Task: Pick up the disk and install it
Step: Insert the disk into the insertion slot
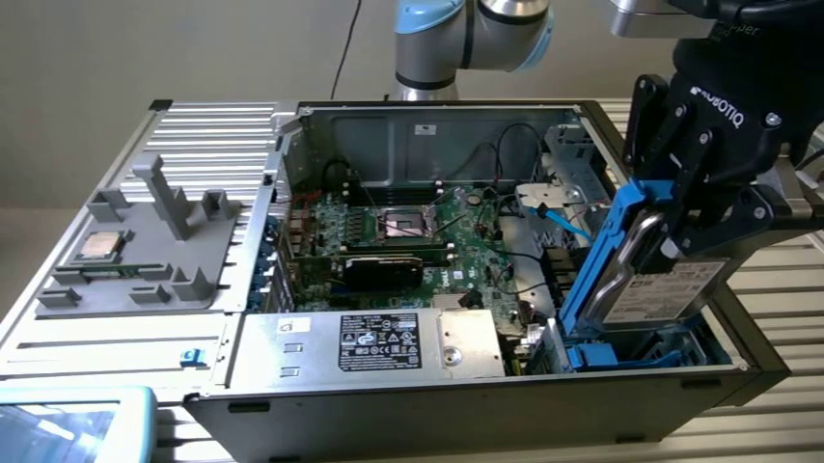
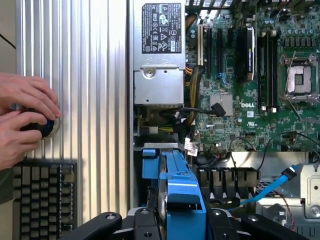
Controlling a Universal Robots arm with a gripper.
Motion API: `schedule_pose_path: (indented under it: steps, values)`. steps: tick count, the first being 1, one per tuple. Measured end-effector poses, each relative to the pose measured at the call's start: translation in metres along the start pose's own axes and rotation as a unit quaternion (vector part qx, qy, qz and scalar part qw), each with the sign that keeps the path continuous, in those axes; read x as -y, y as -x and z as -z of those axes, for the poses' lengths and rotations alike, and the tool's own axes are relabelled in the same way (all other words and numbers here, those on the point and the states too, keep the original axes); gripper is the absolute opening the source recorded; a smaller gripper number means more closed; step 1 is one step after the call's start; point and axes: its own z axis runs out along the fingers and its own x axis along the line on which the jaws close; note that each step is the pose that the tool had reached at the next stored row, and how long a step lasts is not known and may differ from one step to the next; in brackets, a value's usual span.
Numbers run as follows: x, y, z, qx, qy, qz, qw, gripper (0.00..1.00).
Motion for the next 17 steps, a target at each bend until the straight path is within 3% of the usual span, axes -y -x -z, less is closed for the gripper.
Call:
schedule_pose_path:
  steps: [11, 17]
  values:
    - [0.0008, 0.0, -0.0051, -0.0001, 0.0, 0.0, 1.0, 0.37]
    - [0.0009, 0.0001, -0.0077, -0.0001, 0.0016, 0.0, 1.0, 0.37]
